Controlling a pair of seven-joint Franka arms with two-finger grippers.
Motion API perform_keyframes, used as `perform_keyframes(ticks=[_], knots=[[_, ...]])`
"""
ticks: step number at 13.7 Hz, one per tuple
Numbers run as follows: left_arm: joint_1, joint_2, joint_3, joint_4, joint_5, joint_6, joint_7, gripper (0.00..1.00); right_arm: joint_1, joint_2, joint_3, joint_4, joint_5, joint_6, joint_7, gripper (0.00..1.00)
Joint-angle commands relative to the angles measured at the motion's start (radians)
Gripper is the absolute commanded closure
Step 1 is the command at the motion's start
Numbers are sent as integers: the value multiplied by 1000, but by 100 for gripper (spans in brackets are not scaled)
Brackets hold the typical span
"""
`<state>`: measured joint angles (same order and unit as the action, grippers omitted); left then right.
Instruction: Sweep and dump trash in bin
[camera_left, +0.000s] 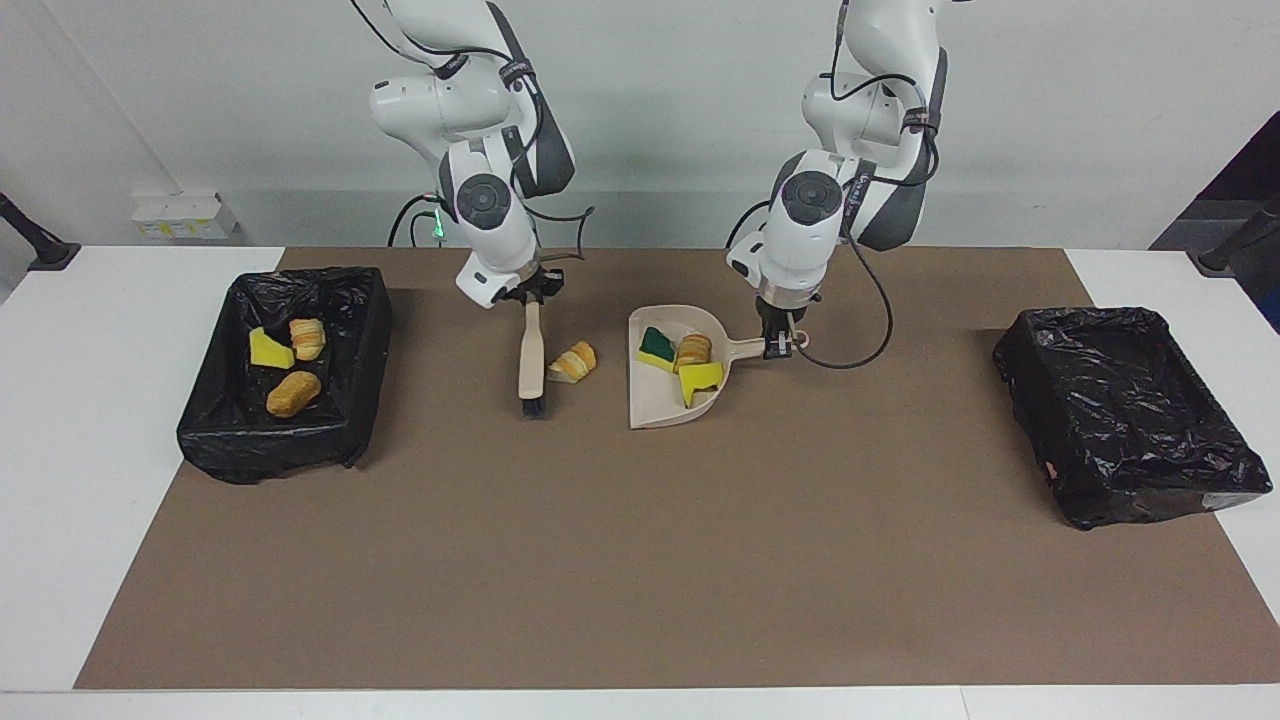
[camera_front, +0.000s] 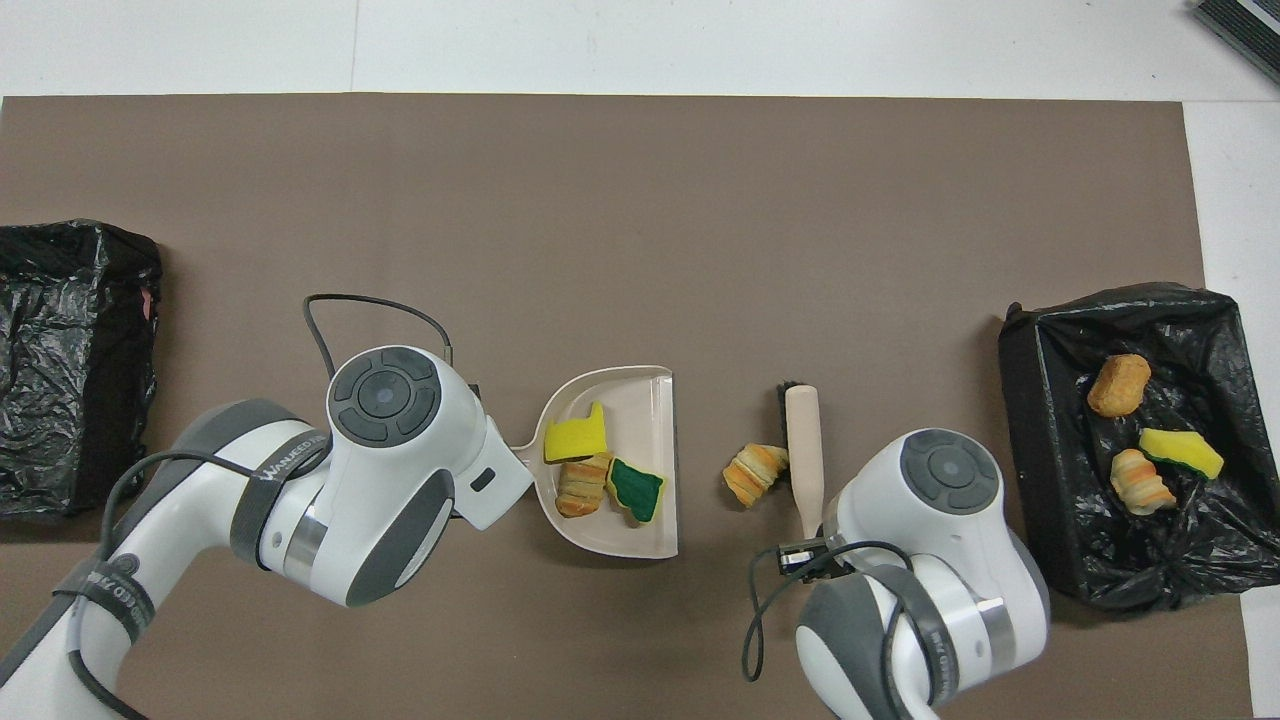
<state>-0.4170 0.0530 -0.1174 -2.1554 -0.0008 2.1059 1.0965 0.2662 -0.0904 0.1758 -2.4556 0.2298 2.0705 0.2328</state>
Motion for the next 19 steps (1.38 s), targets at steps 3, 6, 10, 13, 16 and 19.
perform_keyframes(ticks=[3, 6, 10, 13, 16, 19], knots=[[-8, -28, 9, -30, 18, 6, -21, 100, 175, 72, 5, 53, 232, 114, 92, 100], [-6, -28, 9, -29, 16, 5, -21, 100, 246, 77, 5, 89, 237, 118, 154, 100], [-5, -27, 9, -29, 16, 5, -23, 100, 300, 92, 7, 132, 237, 121, 180, 100], [-3, -27, 9, -29, 16, 3, -27, 100, 353, 87, 7, 147, 238, 123, 204, 100], [6, -27, 9, -27, 15, 5, -32, 100, 389, 87, 7, 165, 261, 128, 233, 100], [12, -25, 9, -27, 13, 5, -30, 100, 410, 100, 7, 210, 272, 128, 240, 100]])
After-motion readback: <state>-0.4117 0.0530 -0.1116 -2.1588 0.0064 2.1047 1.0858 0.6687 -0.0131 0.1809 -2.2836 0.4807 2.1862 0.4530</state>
